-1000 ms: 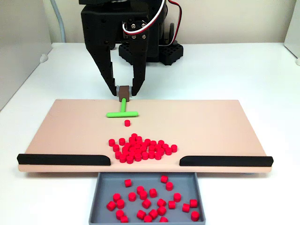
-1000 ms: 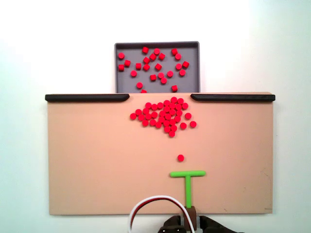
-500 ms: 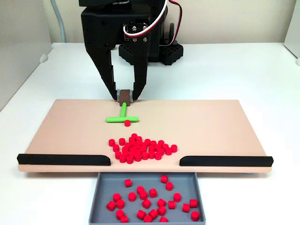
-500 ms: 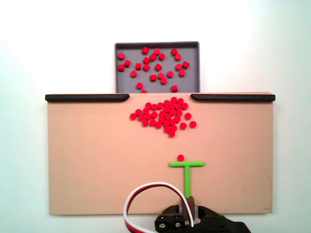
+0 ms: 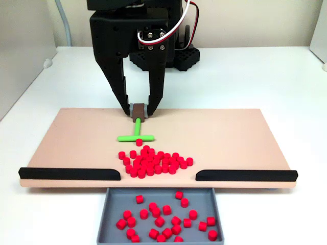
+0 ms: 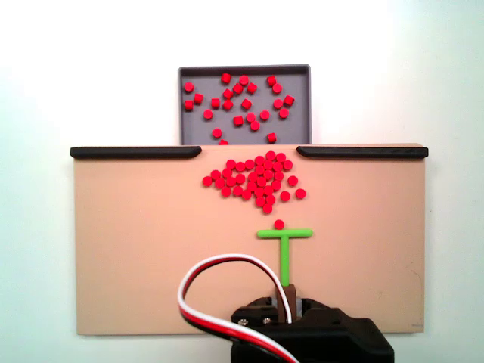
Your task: Gather the bottom side granules
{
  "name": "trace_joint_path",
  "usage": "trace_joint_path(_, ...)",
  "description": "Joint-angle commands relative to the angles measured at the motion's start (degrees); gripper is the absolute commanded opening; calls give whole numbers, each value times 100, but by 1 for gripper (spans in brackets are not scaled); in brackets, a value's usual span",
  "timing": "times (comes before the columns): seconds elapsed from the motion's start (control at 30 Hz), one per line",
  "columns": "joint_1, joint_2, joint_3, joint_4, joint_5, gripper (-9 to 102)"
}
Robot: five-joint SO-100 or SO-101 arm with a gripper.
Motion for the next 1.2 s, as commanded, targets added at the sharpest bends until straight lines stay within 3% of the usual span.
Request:
trace_joint_path(0.0,-62,-255,-167,-44,53,0)
trace_joint_path(0.8,-176,-888,-888,-44,-26,0)
trace_joint_path(1.17,-237,-141,-879,624,26,0)
